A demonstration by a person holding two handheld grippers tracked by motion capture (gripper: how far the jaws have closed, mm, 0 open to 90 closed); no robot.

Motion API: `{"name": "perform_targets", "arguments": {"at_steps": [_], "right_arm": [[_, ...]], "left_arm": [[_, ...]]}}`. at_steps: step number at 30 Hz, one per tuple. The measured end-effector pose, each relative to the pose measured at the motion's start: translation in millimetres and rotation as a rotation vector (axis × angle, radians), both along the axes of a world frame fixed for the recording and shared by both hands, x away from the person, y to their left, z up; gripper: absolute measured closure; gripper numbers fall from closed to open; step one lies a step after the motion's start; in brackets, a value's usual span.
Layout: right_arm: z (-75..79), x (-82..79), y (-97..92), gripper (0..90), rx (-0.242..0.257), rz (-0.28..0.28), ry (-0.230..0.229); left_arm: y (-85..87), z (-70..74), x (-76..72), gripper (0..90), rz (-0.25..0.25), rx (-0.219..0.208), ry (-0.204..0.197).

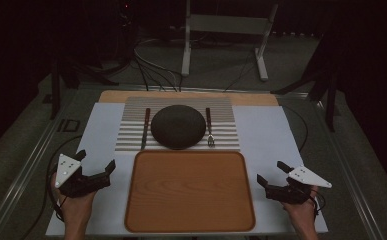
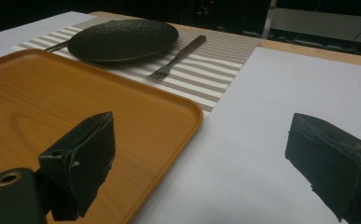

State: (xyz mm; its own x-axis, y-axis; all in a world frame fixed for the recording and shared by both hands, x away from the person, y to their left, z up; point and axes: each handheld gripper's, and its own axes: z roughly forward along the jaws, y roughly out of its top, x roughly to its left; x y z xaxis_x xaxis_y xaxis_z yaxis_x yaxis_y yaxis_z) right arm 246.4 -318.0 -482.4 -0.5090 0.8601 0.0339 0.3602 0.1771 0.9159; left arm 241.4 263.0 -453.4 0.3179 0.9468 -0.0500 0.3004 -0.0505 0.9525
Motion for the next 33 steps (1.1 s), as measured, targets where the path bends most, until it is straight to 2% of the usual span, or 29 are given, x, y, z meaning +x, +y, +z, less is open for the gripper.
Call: {"name": "perform_targets", "arguments": {"at_steps": [5, 10, 13, 15, 17, 29, 33], "right_arm": [[0.0, -1.0, 0.2, 8.3, -0.006, 0.002, -0.003], [-0.2, -0.4, 0.2, 8.3, -0.007, 0.003, -0.002], [-0.3, -0.1, 0.3, 8.3, -0.010, 0.004, -0.002], [-0.2, -0.2, 0.3, 8.3, -0.009, 0.004, -0.003], [-0.1, -0.2, 0.1, 8.3, -0.008, 0.003, -0.004], [-0.5, 0.9, 0.1, 8.3, -0.015, 0.004, -0.002], [-0.6, 1.0, 0.0, 8.3, -0.016, 0.005, -0.001]], "left_arm": [[-0.6, -1.6, 0.8, 0.0, 0.017, 0.021, -0.009], [0.7, -2.4, 0.7, 0.0, 0.015, -0.007, -0.022], [1.7, -3.6, 0.5, 1.1, 0.018, 0.010, -0.031], [2.5, -3.5, 0.5, 1.6, 0.017, 0.001, -0.028], [3.3, -1.5, -0.1, 1.8, 0.012, -0.030, -0.021], [2.5, -2.3, 1.9, 0.0, 0.011, -0.009, -0.028], [1.2, -3.0, 3.8, 0.1, -0.012, -0.004, -0.017]]}}
